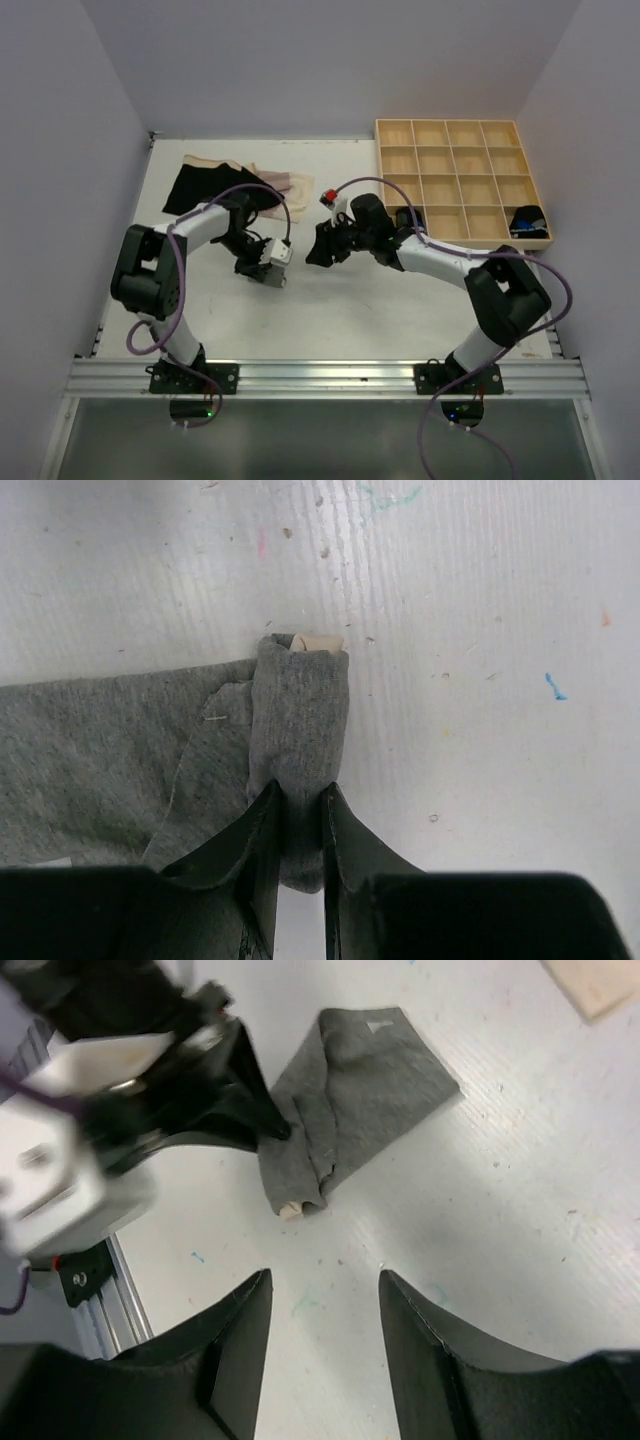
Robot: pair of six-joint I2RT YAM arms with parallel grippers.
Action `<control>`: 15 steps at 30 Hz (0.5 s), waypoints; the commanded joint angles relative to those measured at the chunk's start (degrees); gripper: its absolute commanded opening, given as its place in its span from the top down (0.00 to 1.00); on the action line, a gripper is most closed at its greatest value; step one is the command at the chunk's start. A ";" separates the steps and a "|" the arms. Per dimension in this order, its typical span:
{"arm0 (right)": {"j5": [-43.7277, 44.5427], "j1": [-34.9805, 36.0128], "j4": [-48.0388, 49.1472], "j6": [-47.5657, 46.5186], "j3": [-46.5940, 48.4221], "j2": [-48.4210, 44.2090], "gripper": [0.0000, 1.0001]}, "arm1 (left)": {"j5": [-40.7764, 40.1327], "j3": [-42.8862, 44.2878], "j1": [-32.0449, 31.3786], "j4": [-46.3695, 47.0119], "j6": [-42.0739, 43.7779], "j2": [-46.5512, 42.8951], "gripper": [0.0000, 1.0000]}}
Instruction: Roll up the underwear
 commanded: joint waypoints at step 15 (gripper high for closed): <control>29.96 25.24 -3.85 -36.58 7.60 2.79 0.42 | 0.96 24.78 5.81 -23.93 3.56 31.01 0.95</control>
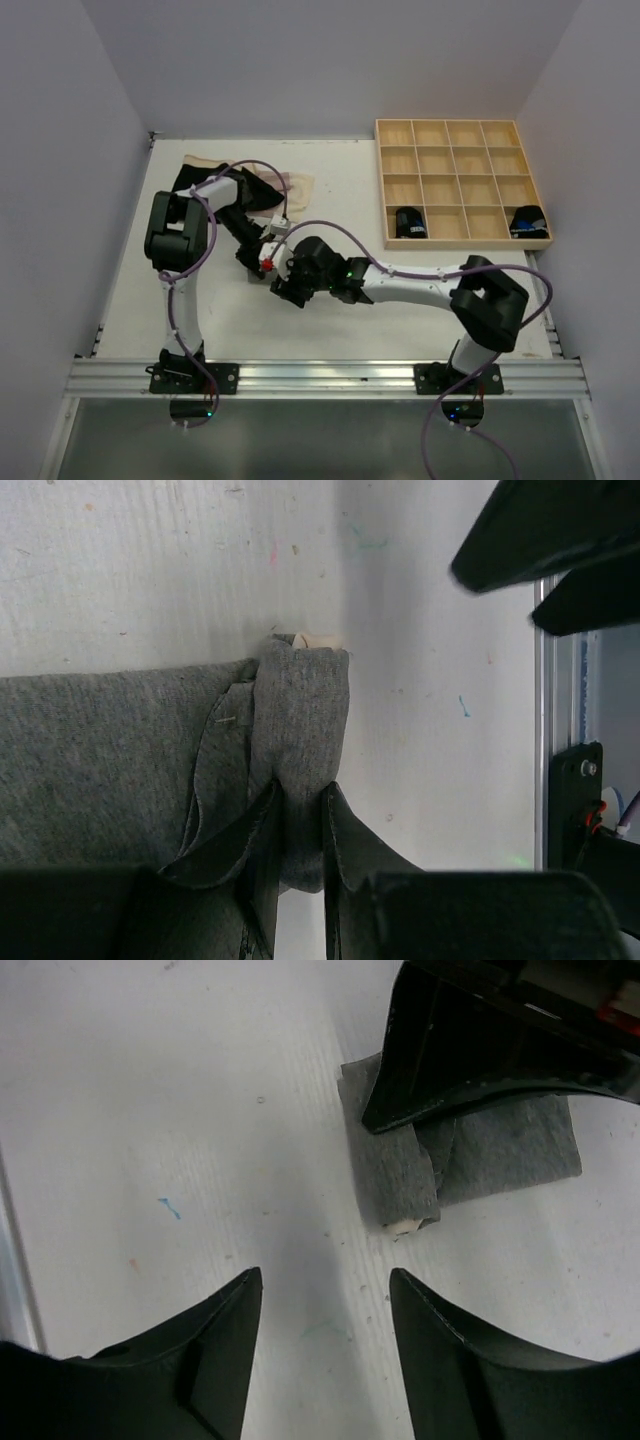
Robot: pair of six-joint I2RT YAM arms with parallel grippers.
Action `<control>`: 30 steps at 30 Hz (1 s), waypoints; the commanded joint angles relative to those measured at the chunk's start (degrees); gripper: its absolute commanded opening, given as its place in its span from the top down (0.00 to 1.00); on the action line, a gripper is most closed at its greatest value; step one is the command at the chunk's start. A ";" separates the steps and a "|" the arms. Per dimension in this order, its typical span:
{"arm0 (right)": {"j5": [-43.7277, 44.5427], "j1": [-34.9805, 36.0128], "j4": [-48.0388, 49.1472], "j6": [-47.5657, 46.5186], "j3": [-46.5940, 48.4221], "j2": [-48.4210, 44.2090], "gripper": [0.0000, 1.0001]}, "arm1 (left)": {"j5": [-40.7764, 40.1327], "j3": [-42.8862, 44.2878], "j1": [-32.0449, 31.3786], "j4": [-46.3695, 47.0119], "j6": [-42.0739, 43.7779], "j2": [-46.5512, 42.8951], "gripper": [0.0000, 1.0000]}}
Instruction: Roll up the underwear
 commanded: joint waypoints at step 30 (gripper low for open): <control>8.21 2.81 15.99 -21.07 4.52 18.88 0.41 | -10.90 -3.25 -0.05 6.42 4.55 3.79 0.88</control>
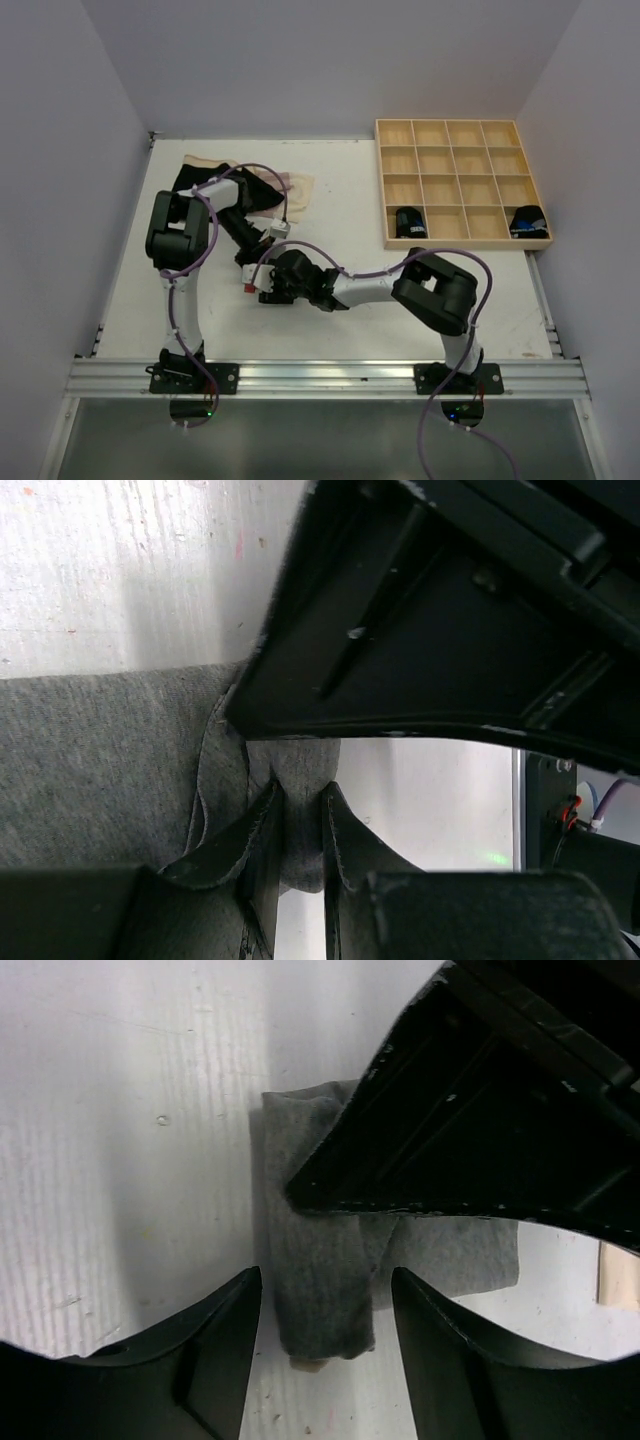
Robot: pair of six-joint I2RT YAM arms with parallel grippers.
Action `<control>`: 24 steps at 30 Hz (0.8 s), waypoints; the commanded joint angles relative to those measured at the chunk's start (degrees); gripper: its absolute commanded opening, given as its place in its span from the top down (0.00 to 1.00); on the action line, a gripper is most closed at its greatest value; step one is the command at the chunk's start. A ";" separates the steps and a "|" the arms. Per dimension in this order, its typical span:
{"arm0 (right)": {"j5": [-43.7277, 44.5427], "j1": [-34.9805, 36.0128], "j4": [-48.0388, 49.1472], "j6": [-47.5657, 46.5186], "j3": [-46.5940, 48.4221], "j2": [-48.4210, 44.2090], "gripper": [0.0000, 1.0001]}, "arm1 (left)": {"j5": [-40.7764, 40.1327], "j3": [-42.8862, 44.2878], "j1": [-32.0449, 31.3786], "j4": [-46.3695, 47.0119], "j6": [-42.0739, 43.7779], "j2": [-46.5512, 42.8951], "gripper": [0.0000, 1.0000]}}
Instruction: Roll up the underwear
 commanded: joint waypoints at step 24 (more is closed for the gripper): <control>-25.60 -6.19 -23.07 21.18 6.45 2.01 1.00 | 10.76 -1.85 16.32 17.17 -0.98 -21.13 0.49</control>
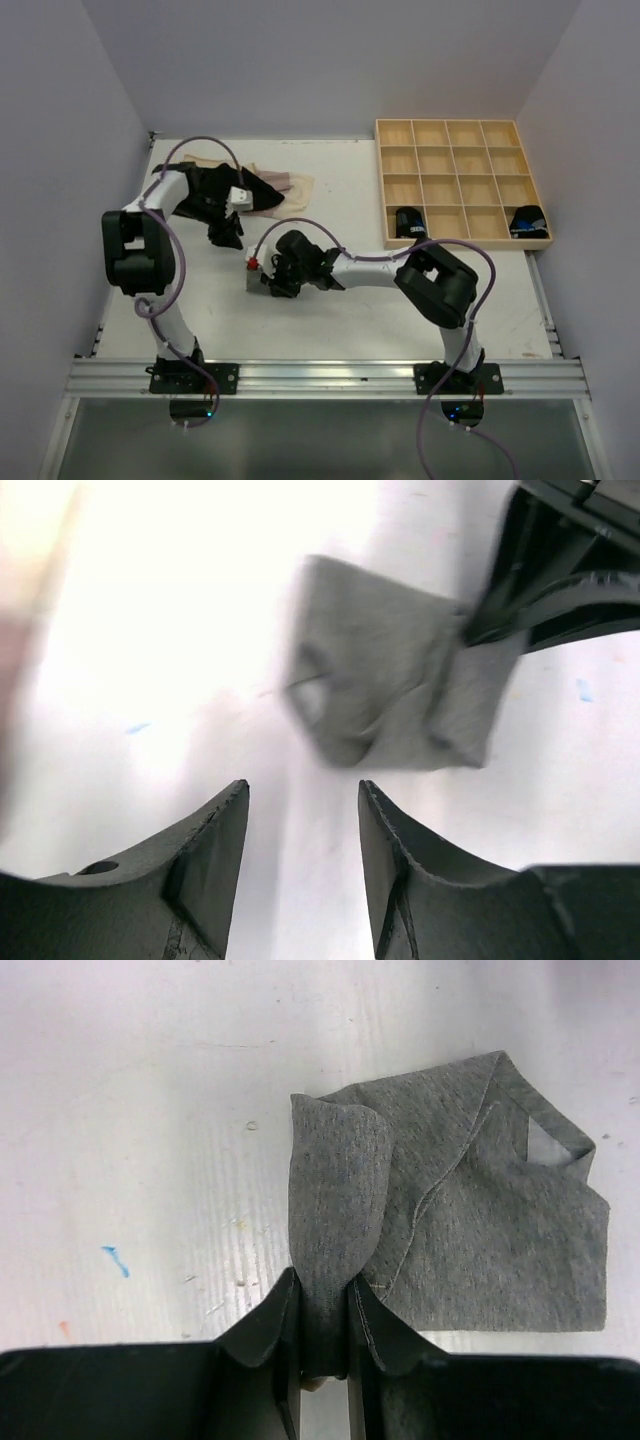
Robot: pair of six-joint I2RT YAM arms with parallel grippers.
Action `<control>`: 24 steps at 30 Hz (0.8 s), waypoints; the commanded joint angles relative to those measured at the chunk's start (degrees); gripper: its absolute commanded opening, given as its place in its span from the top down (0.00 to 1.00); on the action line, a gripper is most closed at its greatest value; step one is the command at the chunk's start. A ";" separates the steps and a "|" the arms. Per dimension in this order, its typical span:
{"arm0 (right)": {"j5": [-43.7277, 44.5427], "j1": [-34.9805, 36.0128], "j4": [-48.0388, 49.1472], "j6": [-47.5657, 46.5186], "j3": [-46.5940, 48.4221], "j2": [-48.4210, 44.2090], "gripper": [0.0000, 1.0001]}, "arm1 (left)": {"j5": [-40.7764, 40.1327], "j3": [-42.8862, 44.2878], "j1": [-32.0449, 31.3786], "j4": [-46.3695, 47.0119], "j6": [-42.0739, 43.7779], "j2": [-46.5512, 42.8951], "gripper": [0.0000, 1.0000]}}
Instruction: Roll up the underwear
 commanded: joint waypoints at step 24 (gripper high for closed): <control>-32.30 -11.37 -1.52 28.51 4.79 18.43 1.00 | -13.57 -59.80 -10.42 41.56 2.98 -67.74 0.42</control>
